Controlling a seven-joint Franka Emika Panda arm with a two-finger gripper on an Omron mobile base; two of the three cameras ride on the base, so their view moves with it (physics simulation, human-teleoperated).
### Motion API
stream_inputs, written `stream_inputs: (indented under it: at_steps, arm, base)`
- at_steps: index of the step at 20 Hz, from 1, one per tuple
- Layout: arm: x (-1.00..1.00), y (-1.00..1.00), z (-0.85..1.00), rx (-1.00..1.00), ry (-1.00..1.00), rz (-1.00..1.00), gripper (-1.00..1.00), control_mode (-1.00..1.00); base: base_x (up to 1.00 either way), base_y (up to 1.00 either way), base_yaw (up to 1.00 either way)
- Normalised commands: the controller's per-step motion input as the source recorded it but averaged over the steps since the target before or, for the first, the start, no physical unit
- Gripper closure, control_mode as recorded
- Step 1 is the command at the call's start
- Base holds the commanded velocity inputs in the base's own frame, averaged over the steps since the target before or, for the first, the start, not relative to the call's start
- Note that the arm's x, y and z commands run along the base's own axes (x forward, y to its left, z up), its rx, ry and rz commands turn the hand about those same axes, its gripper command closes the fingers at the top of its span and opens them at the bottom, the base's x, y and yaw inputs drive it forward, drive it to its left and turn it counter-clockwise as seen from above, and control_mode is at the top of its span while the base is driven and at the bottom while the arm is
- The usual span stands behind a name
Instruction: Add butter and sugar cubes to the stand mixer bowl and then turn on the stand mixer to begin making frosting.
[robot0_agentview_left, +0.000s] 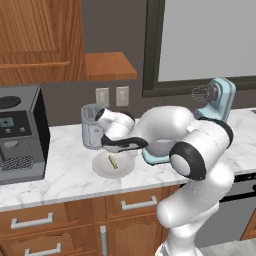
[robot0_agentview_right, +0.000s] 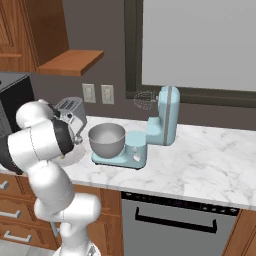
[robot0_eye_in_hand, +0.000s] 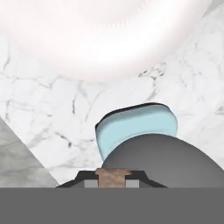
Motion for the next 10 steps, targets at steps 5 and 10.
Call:
stream_inputs:
  at_steps: [5,10]
  arm:
    - [-0.46,0.0,0.78,0.08,-0.08,0.0,1.0,-1.0]
    - [-0.39,0.0,0.73,0.08,-0.09,0.0,1.0,-1.0]
  base:
    - [0.0,0.0,0.0]
    - [0.0,0.0,0.0]
